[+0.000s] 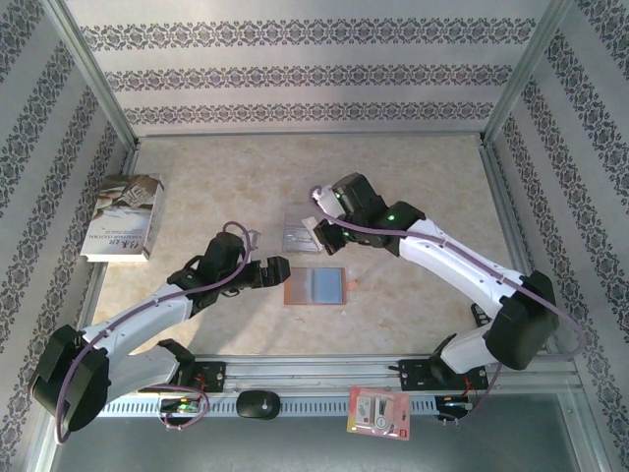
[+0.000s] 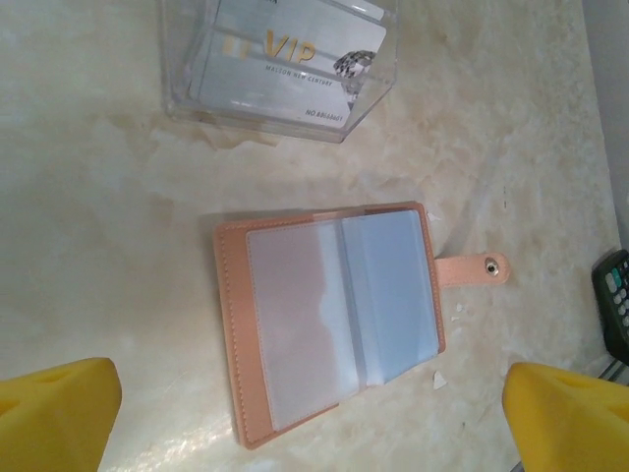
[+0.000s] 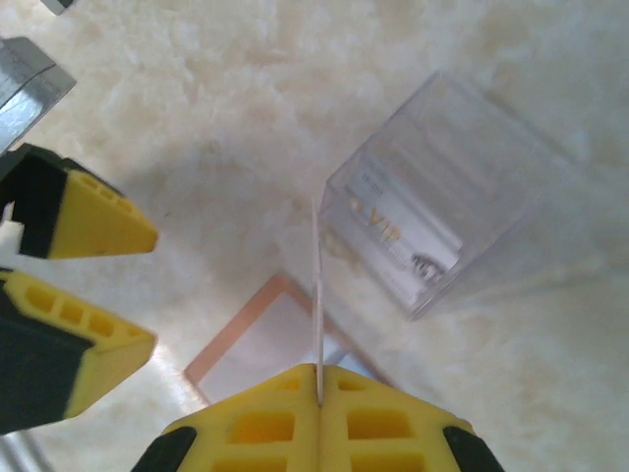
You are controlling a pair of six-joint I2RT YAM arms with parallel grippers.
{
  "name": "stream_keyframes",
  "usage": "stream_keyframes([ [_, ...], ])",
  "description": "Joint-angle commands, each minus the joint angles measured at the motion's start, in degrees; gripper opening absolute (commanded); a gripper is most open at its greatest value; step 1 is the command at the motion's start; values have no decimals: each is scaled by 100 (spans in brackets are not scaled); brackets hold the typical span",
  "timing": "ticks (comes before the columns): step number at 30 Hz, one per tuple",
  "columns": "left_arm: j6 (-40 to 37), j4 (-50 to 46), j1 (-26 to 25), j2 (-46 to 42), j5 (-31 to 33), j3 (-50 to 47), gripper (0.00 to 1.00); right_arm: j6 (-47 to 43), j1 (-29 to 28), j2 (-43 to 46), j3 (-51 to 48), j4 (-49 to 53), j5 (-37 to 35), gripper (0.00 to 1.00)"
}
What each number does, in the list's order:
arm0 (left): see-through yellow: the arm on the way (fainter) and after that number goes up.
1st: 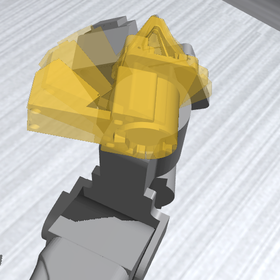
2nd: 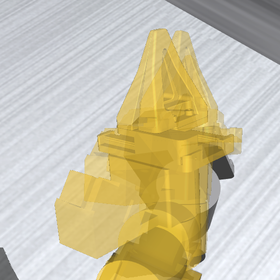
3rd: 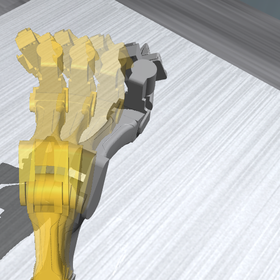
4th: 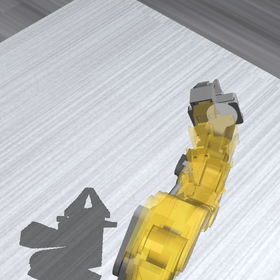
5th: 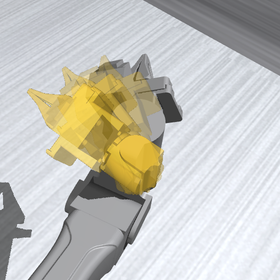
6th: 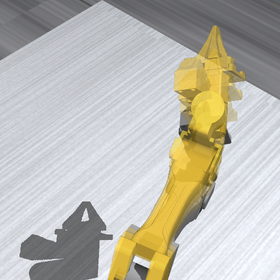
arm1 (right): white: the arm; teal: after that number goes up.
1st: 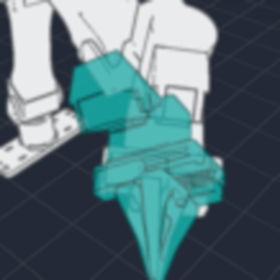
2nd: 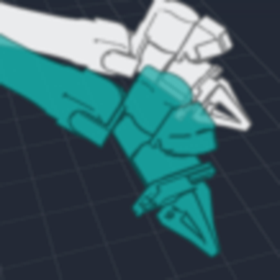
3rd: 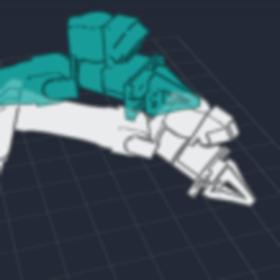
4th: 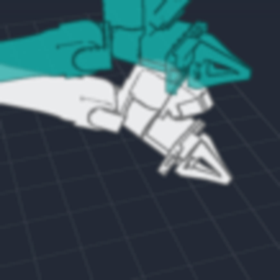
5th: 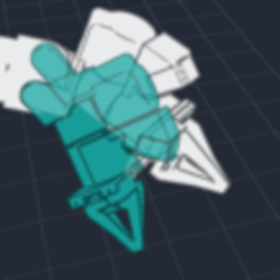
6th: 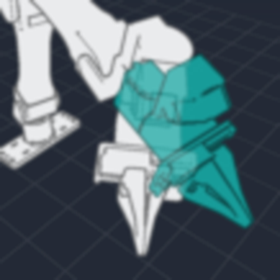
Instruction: Take the credit cards out of the card holder
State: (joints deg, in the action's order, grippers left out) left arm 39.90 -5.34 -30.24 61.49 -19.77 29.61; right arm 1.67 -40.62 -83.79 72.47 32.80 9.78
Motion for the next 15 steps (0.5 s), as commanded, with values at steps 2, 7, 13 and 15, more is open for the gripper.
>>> stream_keyframes([
  [2, -177, -676, 95, -255, -18, 15, 100, -1719, 35, -537, 688, 827, -119, 0],
  [7, -288, -1200, 128, -554, 262, 137, 100, -2718, 58, -1147, 1573, 1414, -64, 0],
  [13, -331, -1746, 167, -790, 572, 280, 100, -3483, 117, -2036, 2616, 1986, 162, 0],
  [15, -317, -1832, 176, -863, 603, 297, 100, -3688, 133, -2339, 2873, 2143, 208, 0],
])
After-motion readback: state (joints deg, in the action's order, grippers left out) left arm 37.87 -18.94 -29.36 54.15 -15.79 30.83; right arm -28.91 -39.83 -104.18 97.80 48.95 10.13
